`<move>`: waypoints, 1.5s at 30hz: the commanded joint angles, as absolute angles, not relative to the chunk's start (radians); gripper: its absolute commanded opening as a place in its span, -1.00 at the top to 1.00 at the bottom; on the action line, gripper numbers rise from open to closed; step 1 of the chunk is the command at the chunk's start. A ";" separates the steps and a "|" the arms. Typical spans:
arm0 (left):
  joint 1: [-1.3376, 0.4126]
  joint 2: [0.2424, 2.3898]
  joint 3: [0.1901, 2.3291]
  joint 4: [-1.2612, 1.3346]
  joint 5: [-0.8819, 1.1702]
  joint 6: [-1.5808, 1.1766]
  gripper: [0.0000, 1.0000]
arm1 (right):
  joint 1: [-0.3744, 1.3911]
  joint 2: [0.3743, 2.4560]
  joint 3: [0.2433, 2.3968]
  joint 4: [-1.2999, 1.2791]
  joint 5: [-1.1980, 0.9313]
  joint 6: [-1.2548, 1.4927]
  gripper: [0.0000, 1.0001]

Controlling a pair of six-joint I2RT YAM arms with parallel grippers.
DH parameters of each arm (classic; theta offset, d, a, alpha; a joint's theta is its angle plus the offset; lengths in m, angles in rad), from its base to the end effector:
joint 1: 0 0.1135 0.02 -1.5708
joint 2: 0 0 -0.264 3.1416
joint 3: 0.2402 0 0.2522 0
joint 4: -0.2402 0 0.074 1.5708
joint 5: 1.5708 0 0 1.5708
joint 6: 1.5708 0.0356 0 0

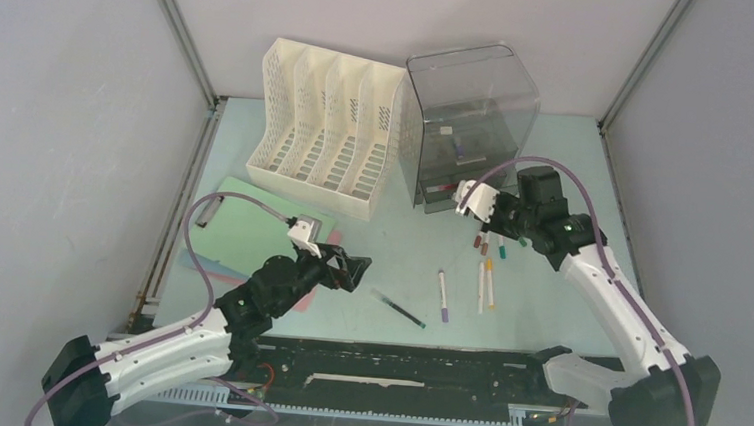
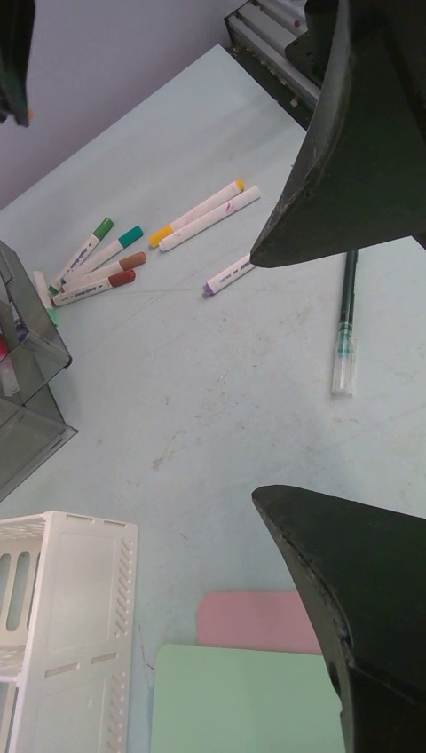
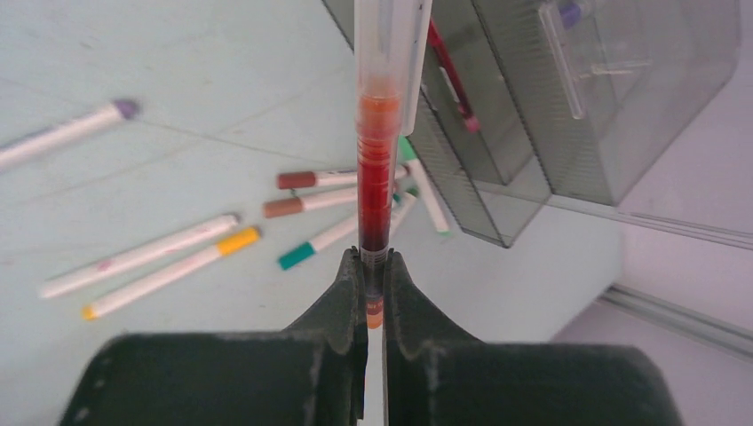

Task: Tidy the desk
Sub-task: Place the stationery in the drawer.

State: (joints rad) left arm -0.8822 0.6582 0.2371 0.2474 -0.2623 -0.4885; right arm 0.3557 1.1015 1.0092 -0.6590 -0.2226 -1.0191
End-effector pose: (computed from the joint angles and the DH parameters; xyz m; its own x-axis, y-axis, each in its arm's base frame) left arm 0.1126 -0.1223 0.2109 -0.3708 -0.2627 -0.8908 0.4637 0.7787 -0.4227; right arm 0.2124 0.0873 0.3119 0.0827 -0.8554 -0.5114 -0.8022 0.2473 -0.5434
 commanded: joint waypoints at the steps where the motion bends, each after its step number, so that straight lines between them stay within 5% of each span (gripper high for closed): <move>1: -0.877 0.685 0.258 0.328 -0.246 -0.481 -1.00 | 0.372 1.192 1.085 -0.518 -0.073 -1.128 0.99; 14: -0.878 0.701 0.230 0.363 -0.222 -0.515 -1.00 | 0.400 1.457 1.179 -0.358 0.095 -1.223 0.99; 23: -0.877 0.705 0.235 0.370 -0.199 -0.506 -1.00 | 0.424 1.558 1.186 -0.285 0.188 -1.246 0.79; 33: -0.878 0.750 0.228 0.428 -0.052 -0.492 -1.00 | 0.428 1.609 1.187 -0.292 0.237 -1.179 0.07; 40: -0.879 0.854 0.293 0.413 0.129 -0.446 -0.99 | 0.440 1.468 1.187 -0.464 0.097 -0.998 -0.04; 45: -0.891 0.990 0.410 0.279 0.194 -0.426 -0.98 | 0.451 1.310 1.186 -0.686 -0.204 -0.829 -0.05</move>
